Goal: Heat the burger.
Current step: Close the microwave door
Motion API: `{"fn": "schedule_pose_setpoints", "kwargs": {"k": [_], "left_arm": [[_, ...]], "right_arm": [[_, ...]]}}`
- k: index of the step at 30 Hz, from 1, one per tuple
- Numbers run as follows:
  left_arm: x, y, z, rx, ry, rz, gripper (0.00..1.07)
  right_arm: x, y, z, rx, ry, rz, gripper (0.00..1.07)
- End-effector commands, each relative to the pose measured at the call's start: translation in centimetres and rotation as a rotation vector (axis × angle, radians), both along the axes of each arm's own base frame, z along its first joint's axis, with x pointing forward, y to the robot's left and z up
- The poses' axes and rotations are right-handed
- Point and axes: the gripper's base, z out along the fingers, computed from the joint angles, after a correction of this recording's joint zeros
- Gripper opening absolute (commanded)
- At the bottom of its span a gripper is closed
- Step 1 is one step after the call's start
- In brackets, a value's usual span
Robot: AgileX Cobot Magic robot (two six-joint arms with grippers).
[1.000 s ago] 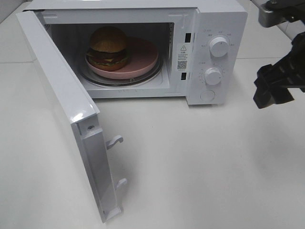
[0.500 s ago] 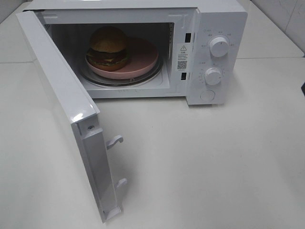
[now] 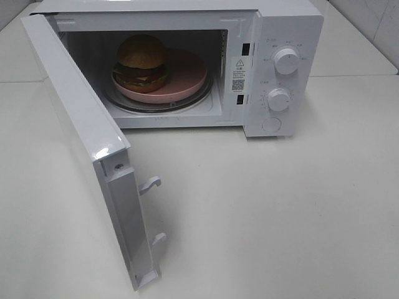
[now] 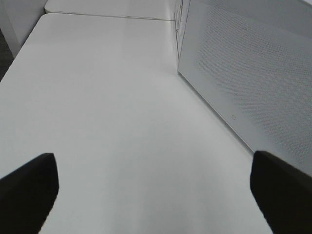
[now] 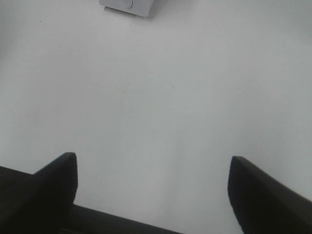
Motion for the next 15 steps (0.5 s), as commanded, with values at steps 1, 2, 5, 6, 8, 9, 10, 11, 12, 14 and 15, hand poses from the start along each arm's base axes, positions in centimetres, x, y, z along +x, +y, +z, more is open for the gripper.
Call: {"fn": "schedule_pose_setpoints", "kwargs": {"k": [1, 2, 5, 6, 8, 9, 10, 11, 12, 14, 15], "left_arm": [[0.0, 0.0, 0.1, -0.001, -0.023, 0.004, 1.00], [0.0, 0.0, 0.1, -0.001, -0.023, 0.004, 1.00], [0.0, 0.0, 0.1, -0.001, -0.023, 0.004, 1.00], [0.0, 0.0, 0.1, -0.001, -0.023, 0.004, 1.00], [0.0, 0.0, 0.1, -0.001, -0.023, 0.004, 1.00], [0.0, 0.0, 0.1, -0.001, -0.023, 0.004, 1.00], [0.0, 0.0, 0.1, -0.001, -0.023, 0.004, 1.00], [0.0, 0.0, 0.1, -0.001, -0.023, 0.004, 1.00], [0.0, 0.0, 0.1, -0.001, -0.023, 0.004, 1.00], [0.0, 0.0, 0.1, -0.001, -0.023, 0.004, 1.00], [0.0, 0.0, 0.1, -0.001, -0.023, 0.004, 1.00]], "right_arm": [[-1.3, -0.5, -1.0, 0.002, -0.013, -0.005, 0.76], [-2.5, -0.9, -1.7, 0.013, -0.037, -0.009, 0.76], [-3.8, -1.4, -2.6, 0.035, -0.079, -0.023, 0.76], [-3.8, -1.4, -2.6, 0.035, -0.079, -0.023, 0.76], [-4.8, -1.9, -3.4, 0.048, -0.138, -0.075, 0.76], [-4.8, -1.9, -3.4, 0.048, -0.138, -0.075, 0.76], [-5.6, -2.2, -3.7, 0.052, -0.195, -0.107, 0.76], [-5.9, -2.3, -3.9, 0.054, -0.224, -0.118, 0.76], [-5.9, -2.3, -3.9, 0.054, -0.224, -0.118, 0.76], [-6.6, -2.5, -4.5, 0.066, -0.279, -0.138, 0.76], [-6.6, -2.5, -4.5, 0.066, -0.279, -0.138, 0.76]]}}
